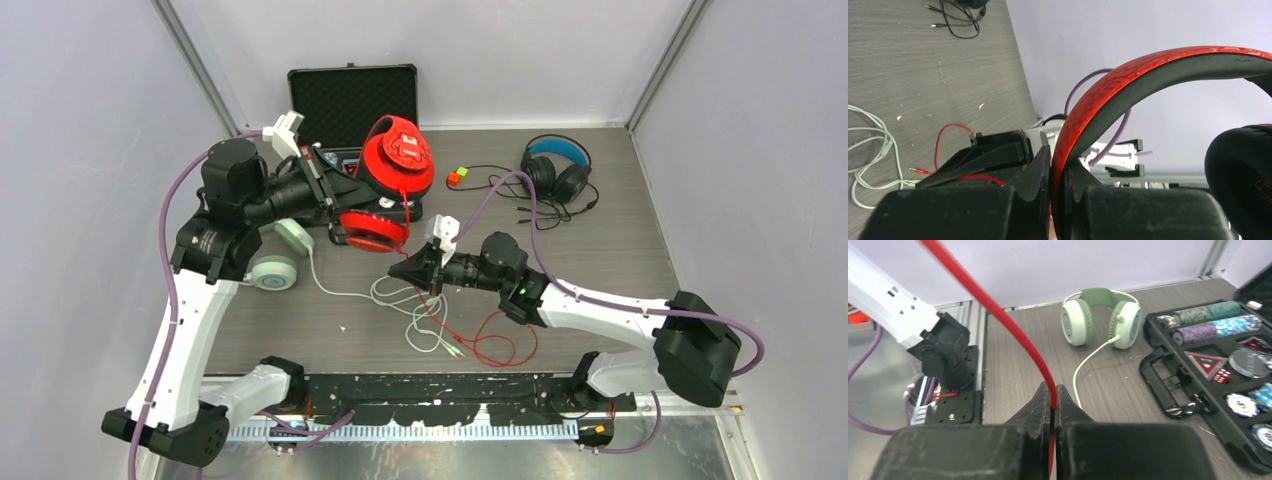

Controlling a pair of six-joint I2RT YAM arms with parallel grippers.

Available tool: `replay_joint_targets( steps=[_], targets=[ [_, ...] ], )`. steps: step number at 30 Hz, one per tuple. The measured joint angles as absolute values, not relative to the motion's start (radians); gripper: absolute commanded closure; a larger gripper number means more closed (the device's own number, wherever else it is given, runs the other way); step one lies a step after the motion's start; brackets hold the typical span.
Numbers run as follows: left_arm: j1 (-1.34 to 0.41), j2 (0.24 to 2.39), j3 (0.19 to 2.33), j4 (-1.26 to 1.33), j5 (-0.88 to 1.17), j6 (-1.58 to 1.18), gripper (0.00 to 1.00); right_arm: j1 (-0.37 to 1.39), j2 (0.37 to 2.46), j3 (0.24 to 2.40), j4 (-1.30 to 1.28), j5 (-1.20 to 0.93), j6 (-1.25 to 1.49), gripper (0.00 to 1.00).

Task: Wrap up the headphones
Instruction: Wrap the headphones cable around the headphones.

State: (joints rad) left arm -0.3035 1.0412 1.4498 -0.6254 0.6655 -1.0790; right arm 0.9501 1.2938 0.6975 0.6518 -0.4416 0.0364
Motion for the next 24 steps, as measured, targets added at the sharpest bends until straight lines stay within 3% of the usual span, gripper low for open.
replay_joint_targets(
  steps=[11,24],
  targets=[
    [-0.38,1.073,1.462,-0.807,0.758,-0.789,1.0,0.742,1.233,0.739,0.615,-0.408,0.087,1.0],
    [-0.486,1.145,1.464,-1.076,0.752,-0.444,1.0,0.673,1.23,0.799,0.555,-0.426,0.125,1.0]
  ],
)
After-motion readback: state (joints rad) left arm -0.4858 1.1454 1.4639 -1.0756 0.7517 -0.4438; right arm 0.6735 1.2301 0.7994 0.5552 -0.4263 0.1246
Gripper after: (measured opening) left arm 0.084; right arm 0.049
